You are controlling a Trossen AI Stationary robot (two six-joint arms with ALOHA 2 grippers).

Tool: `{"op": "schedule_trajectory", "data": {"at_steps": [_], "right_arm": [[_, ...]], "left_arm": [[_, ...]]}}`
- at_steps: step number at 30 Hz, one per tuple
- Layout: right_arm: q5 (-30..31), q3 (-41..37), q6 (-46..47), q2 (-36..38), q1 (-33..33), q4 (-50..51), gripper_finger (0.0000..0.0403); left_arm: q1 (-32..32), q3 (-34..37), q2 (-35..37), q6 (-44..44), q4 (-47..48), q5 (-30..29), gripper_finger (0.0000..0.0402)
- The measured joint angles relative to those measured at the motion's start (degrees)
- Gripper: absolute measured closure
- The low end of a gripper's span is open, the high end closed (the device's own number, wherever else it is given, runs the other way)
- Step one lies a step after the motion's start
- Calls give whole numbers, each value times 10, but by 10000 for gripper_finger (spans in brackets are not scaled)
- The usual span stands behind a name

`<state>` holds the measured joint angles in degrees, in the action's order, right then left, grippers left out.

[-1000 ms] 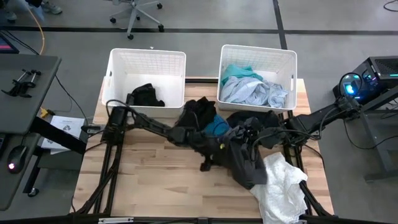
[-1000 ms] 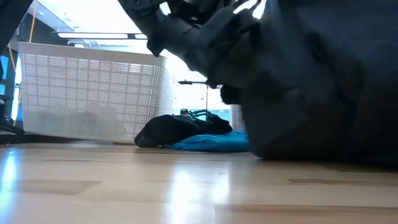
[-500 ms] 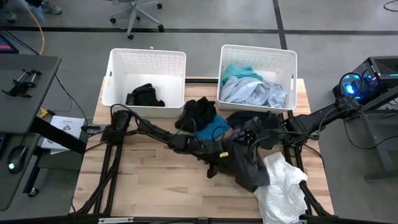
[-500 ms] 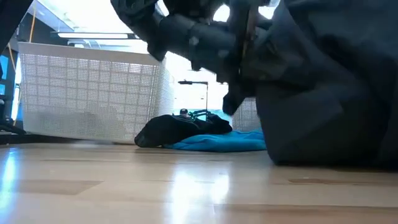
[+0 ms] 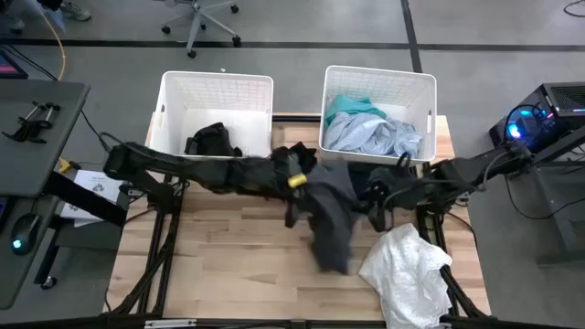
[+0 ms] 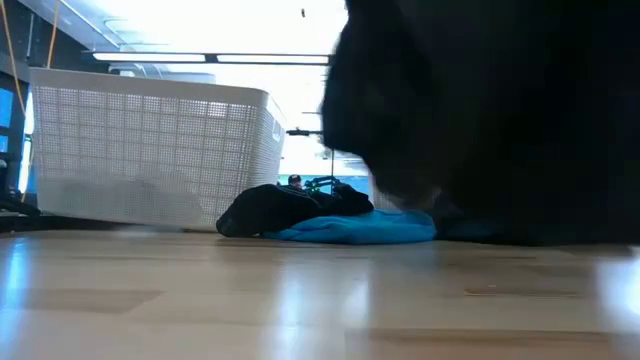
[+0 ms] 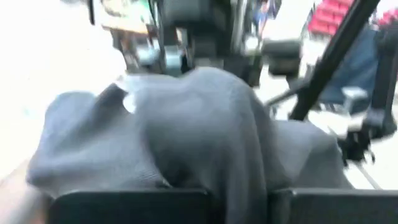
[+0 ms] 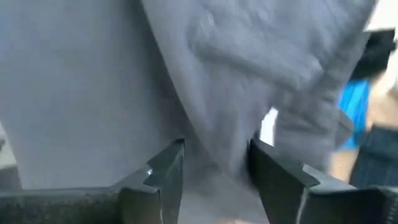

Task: Sort clothes
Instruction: Put the black short into the left laundry bin

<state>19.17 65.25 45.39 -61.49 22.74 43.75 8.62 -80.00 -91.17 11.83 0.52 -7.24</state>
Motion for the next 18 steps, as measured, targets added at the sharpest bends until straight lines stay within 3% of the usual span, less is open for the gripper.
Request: {"op": "schedule_trajectory", "data": {"at_steps": [9, 14, 18], "right_arm": [[88, 65, -77, 42, 2, 5, 240], [93, 64, -74, 50, 2, 23, 240], [91, 49, -44, 46, 12, 43, 240]], "left_arm": [[-1, -115, 103, -124, 26, -151, 401], [-27, -203, 127, -185, 149, -283, 401], [-84, -280, 138, -222, 273, -368, 401]]}}
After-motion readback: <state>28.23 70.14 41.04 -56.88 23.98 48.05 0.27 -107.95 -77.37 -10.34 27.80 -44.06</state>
